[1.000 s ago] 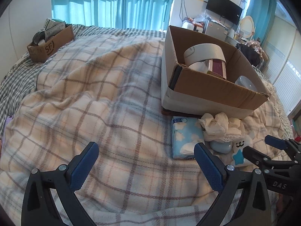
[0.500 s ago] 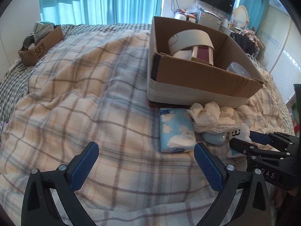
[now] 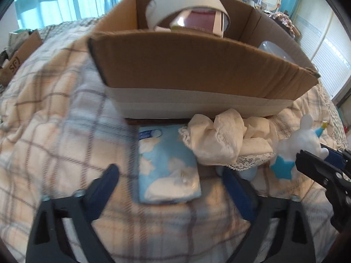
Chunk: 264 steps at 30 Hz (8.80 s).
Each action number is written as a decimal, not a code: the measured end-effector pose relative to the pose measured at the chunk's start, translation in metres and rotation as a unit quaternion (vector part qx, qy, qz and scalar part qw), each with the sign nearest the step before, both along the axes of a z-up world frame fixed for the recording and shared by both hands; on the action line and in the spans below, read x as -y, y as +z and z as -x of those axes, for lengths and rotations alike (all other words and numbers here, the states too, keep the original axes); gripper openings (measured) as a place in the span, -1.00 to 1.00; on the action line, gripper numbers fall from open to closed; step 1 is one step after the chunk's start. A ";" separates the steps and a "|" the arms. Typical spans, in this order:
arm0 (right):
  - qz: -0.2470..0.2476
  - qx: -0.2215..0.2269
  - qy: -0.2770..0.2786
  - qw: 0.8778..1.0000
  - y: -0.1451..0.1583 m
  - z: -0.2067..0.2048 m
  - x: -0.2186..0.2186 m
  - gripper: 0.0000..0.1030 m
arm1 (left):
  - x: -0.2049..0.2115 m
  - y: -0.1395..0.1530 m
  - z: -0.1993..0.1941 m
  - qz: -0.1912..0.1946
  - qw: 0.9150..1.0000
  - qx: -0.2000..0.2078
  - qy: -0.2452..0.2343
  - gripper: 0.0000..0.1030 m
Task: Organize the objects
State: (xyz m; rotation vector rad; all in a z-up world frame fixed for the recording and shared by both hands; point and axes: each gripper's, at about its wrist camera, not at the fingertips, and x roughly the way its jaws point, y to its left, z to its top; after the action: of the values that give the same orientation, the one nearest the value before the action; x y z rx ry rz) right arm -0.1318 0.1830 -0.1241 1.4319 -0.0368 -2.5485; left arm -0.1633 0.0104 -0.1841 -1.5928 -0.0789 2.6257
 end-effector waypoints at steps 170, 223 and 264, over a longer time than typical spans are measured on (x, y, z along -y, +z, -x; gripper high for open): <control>-0.026 -0.038 -0.034 0.998 0.013 -0.030 -0.057 -0.72 | -0.047 -0.005 -0.009 -0.063 0.991 -0.021 -0.118 -0.01; -0.020 -0.126 -0.018 0.992 0.103 0.132 0.005 -0.72 | -0.011 0.129 0.122 -0.026 0.988 -0.128 -0.083 -0.01; -0.023 -0.311 -0.098 0.945 0.290 -0.083 -0.011 0.96 | 0.025 0.355 -0.087 0.018 0.932 -0.358 -0.042 1.00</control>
State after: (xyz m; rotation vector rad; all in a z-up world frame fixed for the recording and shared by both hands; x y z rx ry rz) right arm -0.0491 0.1939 0.1659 0.6002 -0.0174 -3.0623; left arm -0.0765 -0.0148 0.1714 -0.5384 0.0786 2.9559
